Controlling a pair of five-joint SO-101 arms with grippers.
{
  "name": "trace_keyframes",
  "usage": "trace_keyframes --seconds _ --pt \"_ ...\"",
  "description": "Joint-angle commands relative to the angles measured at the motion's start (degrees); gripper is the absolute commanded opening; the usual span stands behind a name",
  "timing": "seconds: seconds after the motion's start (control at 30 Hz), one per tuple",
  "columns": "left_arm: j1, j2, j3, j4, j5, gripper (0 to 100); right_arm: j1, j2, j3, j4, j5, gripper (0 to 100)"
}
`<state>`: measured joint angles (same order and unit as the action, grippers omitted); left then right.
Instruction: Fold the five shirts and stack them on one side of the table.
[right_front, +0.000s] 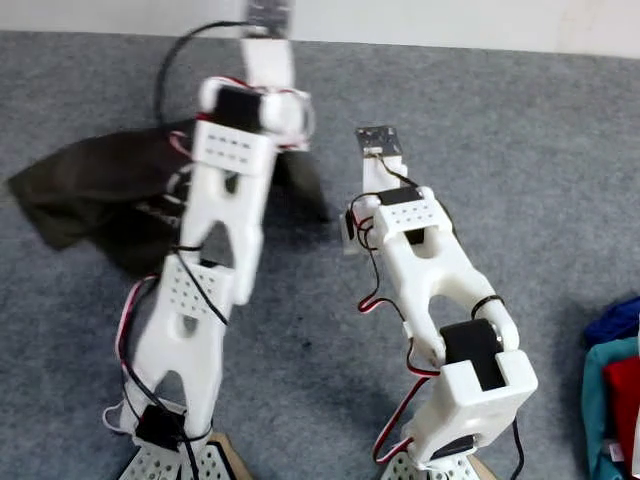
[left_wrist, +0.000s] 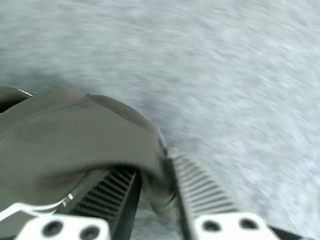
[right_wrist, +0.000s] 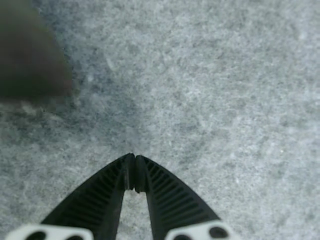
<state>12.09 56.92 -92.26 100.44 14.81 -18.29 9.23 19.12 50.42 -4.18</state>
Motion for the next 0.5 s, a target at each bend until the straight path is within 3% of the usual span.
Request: trace_keyframes --seconds 0.0,0.1,0.2,0.47 --pt "2.9 -2.4 -2.0 0.4 -0.4 34 1.8 -1.6 -0.7 -0.7 0.2 1.2" --pt "0.6 -2.8 -2.1 0.4 -0.4 47 2.0 -1.6 -0.7 -0.7 0.2 1.2" --pt "-5.1 -3.1 -2.5 0.4 -0.2 53 2.1 -1.6 -0.6 -0.7 0.2 1.2" --pt "-22.5 -4.9 -0.5 1.0 -0.4 51 2.1 -1.6 -0.8 -0.7 0.2 1.2"
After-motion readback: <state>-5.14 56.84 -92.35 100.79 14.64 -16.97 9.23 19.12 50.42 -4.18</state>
